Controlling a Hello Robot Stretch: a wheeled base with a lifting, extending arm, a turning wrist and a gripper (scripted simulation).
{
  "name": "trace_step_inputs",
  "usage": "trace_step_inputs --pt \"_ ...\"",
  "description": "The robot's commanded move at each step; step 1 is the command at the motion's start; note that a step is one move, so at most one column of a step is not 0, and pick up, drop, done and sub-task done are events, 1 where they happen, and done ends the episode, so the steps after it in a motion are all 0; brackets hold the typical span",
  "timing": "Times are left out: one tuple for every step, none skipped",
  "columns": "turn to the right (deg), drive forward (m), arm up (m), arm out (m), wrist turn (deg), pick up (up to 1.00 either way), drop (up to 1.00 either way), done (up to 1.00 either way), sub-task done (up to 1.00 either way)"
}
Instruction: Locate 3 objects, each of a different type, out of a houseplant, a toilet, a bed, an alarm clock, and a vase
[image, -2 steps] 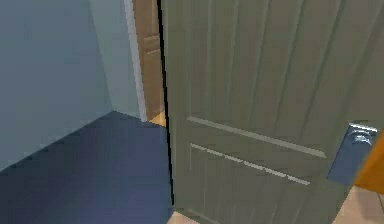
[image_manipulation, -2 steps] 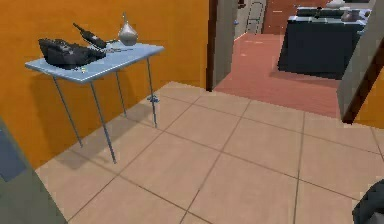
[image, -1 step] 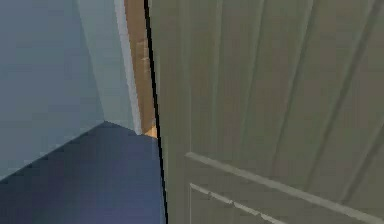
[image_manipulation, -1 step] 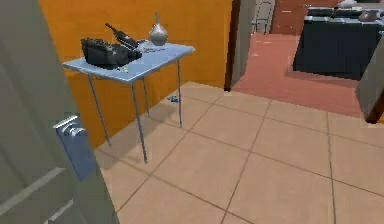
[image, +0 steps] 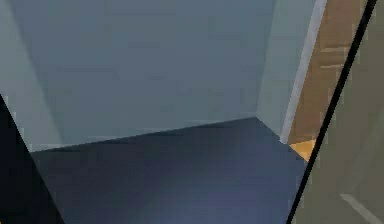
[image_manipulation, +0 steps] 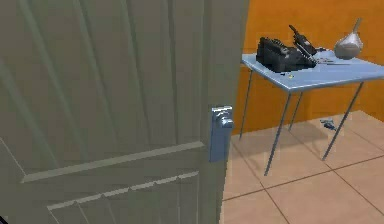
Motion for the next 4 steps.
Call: trace_step_inputs --pt "-9.0 0.00 0.00 0.00 0.0 0.00 0.00 0.00 0.00" --pt "0.0 0.70 0.00 0.00 0.0 0.00 0.00 0.00 0.00" --pt "-27.0 0.00 0.00 0.00 0.0 0.00 0.00 0.00 0.00" --pt "0.0 0.40 0.00 0.00 0.0 0.00 0.00 0.00 0.00"
